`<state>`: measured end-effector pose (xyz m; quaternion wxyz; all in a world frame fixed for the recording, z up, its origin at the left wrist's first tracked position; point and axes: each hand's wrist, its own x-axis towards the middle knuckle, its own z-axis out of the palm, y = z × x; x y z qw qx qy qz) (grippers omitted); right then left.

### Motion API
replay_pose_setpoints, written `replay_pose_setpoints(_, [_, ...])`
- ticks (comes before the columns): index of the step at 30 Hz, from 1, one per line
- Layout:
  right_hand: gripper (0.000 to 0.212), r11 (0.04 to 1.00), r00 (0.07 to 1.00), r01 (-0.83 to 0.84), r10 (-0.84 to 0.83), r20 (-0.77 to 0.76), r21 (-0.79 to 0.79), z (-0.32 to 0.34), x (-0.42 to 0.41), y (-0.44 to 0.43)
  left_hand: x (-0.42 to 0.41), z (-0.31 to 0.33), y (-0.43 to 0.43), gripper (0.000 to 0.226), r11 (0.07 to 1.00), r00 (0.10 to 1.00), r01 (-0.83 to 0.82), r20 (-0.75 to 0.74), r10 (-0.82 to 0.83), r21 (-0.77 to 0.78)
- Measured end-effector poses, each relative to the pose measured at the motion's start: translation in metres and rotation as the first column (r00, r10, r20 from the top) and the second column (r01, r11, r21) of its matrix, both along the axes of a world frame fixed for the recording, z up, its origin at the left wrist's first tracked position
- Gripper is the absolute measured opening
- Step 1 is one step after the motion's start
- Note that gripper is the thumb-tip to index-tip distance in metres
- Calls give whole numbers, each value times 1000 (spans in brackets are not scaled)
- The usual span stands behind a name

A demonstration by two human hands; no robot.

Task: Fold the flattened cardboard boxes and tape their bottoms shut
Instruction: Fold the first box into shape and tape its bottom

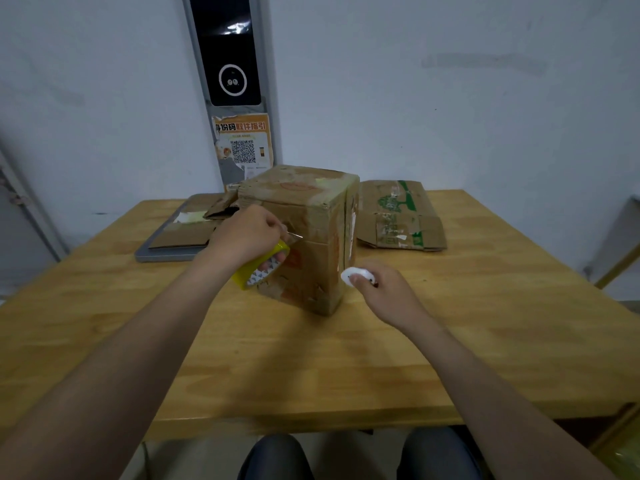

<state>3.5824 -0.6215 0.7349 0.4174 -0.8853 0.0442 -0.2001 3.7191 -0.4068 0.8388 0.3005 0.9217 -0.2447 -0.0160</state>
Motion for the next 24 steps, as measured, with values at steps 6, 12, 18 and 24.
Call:
replay_pose_setpoints(6, [21, 994, 946, 104, -86, 313, -43, 46, 22, 29, 6, -5, 4, 38, 999, 999, 32, 36, -33, 14])
replay_pose_setpoints(12, [14, 955, 923, 150, -43, 382, -256, 79, 52, 57, 10, -5, 4, 39, 997, 986, -4, 166, -9, 78])
replay_pose_setpoints(18, [19, 817, 950, 231, -72, 305, -527, 79, 69, 64, 10, -3, 4, 37, 995, 983, 14, 182, -33, 103])
replay_pose_setpoints(24, [18, 820, 987, 154, -96, 133, -551, 61, 50, 46, 18, -3, 11, 36, 999, 996, 1, 85, -5, 48])
